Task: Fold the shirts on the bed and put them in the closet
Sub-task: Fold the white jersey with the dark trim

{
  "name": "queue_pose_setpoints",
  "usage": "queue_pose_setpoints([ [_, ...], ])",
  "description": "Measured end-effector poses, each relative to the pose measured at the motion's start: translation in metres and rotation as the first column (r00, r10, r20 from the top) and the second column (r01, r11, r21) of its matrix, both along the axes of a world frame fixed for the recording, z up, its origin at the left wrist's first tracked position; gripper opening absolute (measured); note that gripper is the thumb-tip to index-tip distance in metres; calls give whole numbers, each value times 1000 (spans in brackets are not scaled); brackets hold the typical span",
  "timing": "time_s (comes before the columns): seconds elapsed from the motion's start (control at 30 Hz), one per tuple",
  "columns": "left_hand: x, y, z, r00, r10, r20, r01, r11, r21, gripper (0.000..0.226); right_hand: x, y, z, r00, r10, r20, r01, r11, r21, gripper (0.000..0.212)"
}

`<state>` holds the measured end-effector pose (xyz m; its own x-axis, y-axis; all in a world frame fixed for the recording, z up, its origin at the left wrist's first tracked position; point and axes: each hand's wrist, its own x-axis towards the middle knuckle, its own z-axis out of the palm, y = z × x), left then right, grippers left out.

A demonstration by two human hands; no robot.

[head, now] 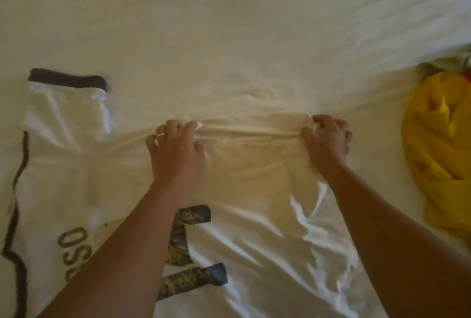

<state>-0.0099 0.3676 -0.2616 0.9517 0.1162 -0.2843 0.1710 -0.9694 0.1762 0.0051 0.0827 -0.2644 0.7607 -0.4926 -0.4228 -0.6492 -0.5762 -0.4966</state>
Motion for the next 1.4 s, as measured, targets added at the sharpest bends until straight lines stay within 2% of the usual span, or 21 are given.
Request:
queue_pose_setpoints([
  [0.07, 13, -5, 1, 999, 49, 21, -50, 998, 33, 25, 11, -8, -1, 995, 102, 0, -102, 994, 27, 16],
  [0.13, 28, -10, 2, 989, 141, 33, -142, 989, 37, 16, 28, -14, 1, 993, 109, 48, -115, 983, 143, 27],
  [0.2, 43, -17, 3, 962, 267, 59, -266, 964, -21, 11, 53, -18, 4, 998, 12, 58, -27, 962, 270, 40],
  [0.27, 53, -22, 4, 927, 368, 71, -362, 929, -81, 9, 77, -15, 7, 999, -41, 35, 29, 957, 290, 40],
  [0.33, 59, -29, 3, 913, 404, 63, -400, 914, -67, 11, 92, -12, 4, 998, -38, 52, 22, 962, 274, 33],
  [0.43, 54, -38, 2, 948, 317, 15, -317, 948, 24, 34, 89, -13, -1, 989, -54, 136, 10, 953, 304, 37],
  [0.53, 34, -46, -2, 981, 194, -19, -193, 980, 43, 48, 58, -20, 0, 981, -24, 192, -21, 974, 227, 40],
  [0.7, -29, -85, 3, 994, 94, -55, -93, 995, 26, 67, -43, -41, 8, 990, -111, 93, 92, 977, 192, 34],
  [0.83, -128, -120, 21, 990, -30, -140, 19, 996, -83, 57, -134, -57, 29, 990, -135, -34, 139, 962, 235, 21],
  [0.97, -227, -139, 30, 964, -133, -230, 80, 971, -224, 44, -208, -72, 40, 983, -107, -148, 141, 960, 243, 20],
  [1.03, -272, -150, 32, 944, -217, -249, 140, 946, -292, 48, -243, -80, 41, 977, -112, -181, 153, 960, 233, 21],
  [1.13, -315, -168, 33, 919, -284, -272, 204, 935, -289, 55, -276, -93, 44, 971, -101, -215, 161, 945, 284, 29],
  [1.2, -328, -177, 32, 917, -309, -251, 242, 933, -268, 58, -285, -100, 44, 964, -34, -265, 125, 934, 334, 32],
  [1.33, -333, -185, 27, 913, -369, -176, 338, 923, -185, 43, -287, -116, 49, 897, 222, -382, -73, 928, 366, 22],
  [1.4, -335, -193, 27, 915, -381, -132, 346, 910, -229, 32, -289, -127, 52, 929, 177, -326, -46, 927, 373, 16],
])
